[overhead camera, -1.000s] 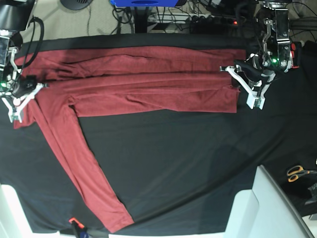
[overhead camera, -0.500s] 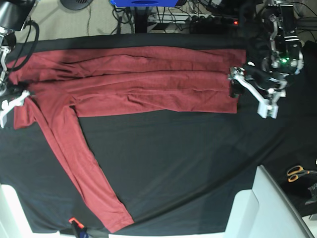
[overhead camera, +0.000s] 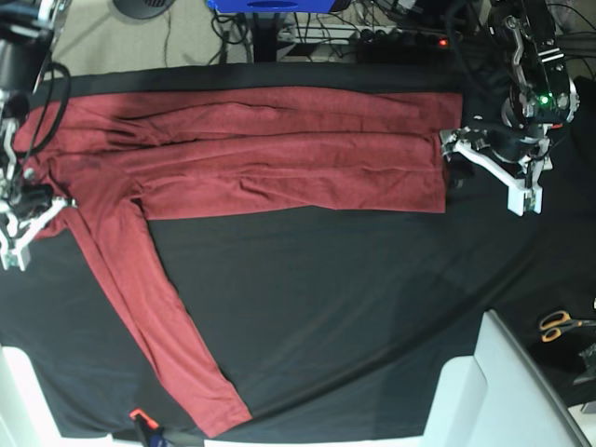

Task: Fold the T-shirt properly
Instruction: 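Open both grippers and lift them off the folded shirt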

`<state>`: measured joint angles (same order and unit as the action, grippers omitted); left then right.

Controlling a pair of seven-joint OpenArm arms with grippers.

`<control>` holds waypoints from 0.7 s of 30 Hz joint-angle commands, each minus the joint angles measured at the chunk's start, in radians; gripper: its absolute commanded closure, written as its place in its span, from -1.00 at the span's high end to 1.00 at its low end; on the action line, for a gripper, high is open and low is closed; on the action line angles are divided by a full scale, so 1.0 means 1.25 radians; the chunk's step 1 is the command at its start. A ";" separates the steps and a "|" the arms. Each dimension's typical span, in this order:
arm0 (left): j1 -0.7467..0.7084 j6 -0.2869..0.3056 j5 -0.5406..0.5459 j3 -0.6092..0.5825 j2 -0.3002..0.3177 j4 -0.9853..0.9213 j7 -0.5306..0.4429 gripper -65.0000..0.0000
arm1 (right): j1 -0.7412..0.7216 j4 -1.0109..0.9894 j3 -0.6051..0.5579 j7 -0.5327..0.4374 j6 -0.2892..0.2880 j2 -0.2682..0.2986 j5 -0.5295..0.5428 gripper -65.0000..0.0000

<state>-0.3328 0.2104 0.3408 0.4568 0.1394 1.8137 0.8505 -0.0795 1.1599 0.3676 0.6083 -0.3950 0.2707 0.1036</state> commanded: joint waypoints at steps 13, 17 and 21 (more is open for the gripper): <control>0.004 -0.001 0.005 0.032 0.003 0.012 -0.017 -1.00 | -0.155 -0.337 0.004 -0.196 0.000 0.095 0.004 -0.95; 0.013 0.002 -0.001 0.120 -0.039 0.012 -0.017 -1.00 | -0.195 -0.465 0.002 -0.274 0.001 0.120 0.004 -0.95; 0.010 0.002 -0.002 0.145 -0.041 0.010 -0.017 -1.00 | -0.207 -0.505 0.001 -0.317 0.082 0.122 0.004 -0.94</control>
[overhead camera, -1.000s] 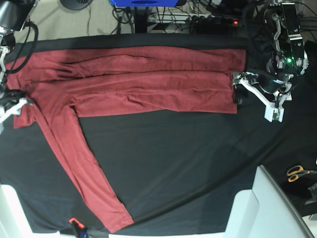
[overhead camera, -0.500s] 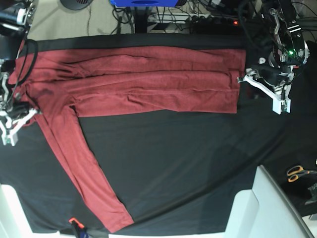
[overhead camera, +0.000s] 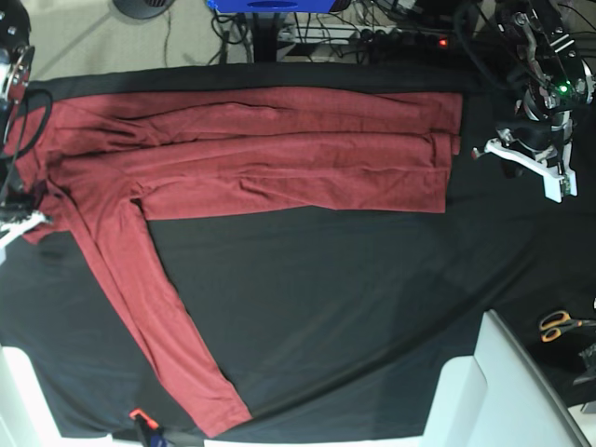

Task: Fold the T-shirt properly
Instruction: 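Open both grippers and lift them off the folded shirt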

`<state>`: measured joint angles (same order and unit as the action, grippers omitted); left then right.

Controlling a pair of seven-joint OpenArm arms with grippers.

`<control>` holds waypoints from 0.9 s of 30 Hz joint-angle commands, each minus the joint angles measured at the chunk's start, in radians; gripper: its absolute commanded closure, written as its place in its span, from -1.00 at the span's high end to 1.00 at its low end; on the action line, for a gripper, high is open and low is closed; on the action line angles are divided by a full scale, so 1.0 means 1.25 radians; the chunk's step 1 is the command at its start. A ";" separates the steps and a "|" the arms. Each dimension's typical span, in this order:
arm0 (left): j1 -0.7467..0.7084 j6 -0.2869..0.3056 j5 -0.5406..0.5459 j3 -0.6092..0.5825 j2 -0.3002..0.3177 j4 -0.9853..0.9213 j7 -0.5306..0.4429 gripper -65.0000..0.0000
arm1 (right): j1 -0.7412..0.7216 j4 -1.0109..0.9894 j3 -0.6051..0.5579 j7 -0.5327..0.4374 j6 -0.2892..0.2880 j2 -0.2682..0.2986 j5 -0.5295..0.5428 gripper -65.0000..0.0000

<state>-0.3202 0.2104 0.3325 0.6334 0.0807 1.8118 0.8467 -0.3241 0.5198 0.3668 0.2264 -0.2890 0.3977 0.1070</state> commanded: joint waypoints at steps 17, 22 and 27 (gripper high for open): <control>0.004 0.002 0.005 0.002 0.006 -0.080 -0.014 -1.00 | 0.002 0.044 0.007 0.016 0.080 0.014 0.007 -0.95; 0.005 0.002 0.005 0.004 0.011 -0.084 -0.014 -1.00 | 0.120 0.307 0.084 0.017 0.012 -0.023 0.067 -0.95; 0.005 0.002 0.005 0.004 0.011 -0.084 -0.015 -1.00 | 0.190 0.525 0.086 0.039 0.011 -0.061 0.065 -0.94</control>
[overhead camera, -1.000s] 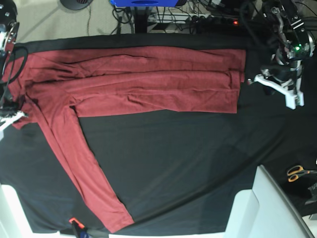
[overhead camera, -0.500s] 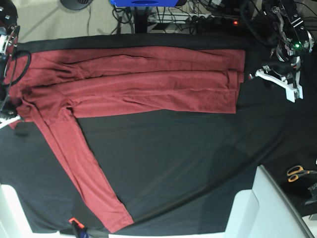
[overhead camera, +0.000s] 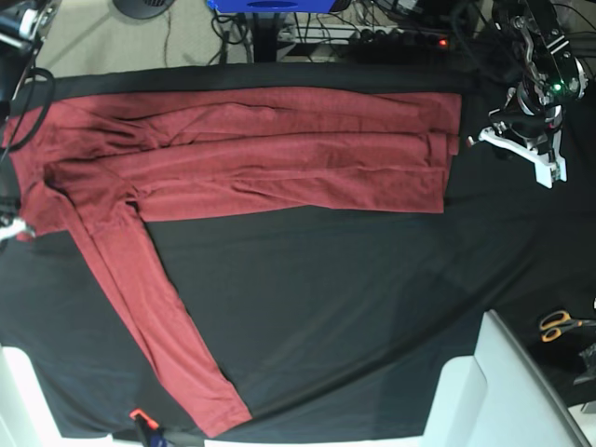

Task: Fold the T-shirt properly
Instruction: 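Open both grippers and lift them off the folded shirt, then grasp the trailing sleeve cuff with the right gripper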

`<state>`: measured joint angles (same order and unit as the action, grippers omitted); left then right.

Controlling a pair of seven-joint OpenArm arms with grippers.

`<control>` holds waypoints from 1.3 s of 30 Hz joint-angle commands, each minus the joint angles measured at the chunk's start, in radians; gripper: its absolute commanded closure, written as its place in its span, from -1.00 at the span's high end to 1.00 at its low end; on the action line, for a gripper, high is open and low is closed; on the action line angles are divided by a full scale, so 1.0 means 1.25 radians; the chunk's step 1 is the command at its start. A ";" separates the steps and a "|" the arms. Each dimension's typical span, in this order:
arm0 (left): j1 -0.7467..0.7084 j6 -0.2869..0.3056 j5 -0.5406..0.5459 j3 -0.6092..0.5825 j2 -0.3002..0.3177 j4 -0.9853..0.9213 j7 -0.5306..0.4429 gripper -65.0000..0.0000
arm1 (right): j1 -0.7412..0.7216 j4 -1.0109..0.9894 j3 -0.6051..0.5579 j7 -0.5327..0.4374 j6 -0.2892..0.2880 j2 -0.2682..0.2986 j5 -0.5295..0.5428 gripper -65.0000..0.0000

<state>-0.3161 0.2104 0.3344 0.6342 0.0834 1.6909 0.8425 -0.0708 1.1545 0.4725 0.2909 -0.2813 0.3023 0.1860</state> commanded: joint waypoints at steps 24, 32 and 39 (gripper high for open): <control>-0.056 0.003 0.009 0.003 0.009 0.005 -0.114 -1.00 | -0.430 -0.569 -0.229 -0.020 -0.181 -0.001 0.000 0.35; -0.060 0.003 0.009 0.004 0.010 -0.025 -0.117 -1.00 | -0.434 -0.717 -0.230 -0.174 -0.174 -0.007 -0.001 0.35; -0.060 0.003 0.009 0.004 0.010 -0.020 -0.117 -1.00 | -0.414 -0.723 -0.230 -0.177 -0.174 -0.006 -0.001 0.32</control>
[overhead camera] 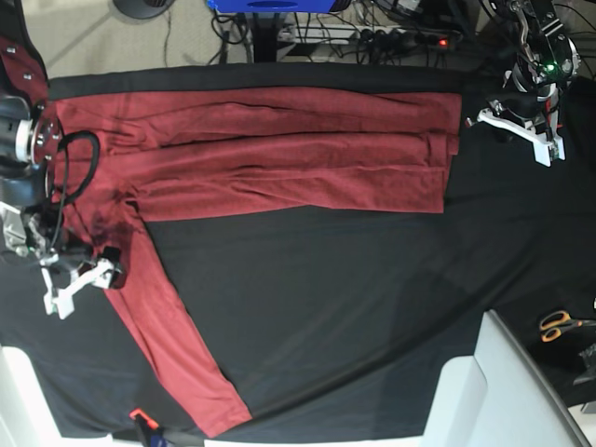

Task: Fold the T-shirt properly
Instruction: 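Grasp the trailing sleeve cuff with the right gripper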

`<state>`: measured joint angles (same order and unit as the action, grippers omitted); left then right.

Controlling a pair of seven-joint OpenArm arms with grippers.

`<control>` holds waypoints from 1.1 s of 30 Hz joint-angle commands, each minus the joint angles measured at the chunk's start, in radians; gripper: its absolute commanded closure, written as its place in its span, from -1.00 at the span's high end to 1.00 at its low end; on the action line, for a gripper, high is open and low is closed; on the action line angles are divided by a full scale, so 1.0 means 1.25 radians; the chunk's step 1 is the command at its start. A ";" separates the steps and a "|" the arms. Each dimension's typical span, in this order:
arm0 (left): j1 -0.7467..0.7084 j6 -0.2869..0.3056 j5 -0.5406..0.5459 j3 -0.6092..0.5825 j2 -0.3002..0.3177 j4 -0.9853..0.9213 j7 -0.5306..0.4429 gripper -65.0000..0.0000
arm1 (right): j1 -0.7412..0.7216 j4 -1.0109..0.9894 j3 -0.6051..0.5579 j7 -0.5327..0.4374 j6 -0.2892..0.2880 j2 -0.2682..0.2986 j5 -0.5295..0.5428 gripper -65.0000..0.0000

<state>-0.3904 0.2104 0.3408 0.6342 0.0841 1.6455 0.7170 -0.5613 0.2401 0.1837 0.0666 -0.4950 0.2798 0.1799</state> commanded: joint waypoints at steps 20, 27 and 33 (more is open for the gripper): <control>0.010 0.003 -0.002 -0.001 0.009 0.009 -0.017 -1.00 | 0.237 0.628 0.011 0.321 -0.074 -0.024 0.009 -1.00; 0.021 0.003 -0.002 -0.001 0.009 0.007 -0.017 -1.00 | 0.407 0.902 0.012 0.462 -0.074 -0.071 0.008 -1.00; 0.021 0.003 0.003 -0.003 0.027 0.006 -0.017 -1.00 | 0.506 1.026 0.012 0.506 -0.074 -0.100 0.006 -1.00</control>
<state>-0.3676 0.2108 0.3389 0.6258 0.0982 1.6386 0.7151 0.0841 1.5013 0.1951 0.7124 -0.5846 0.1478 0.1783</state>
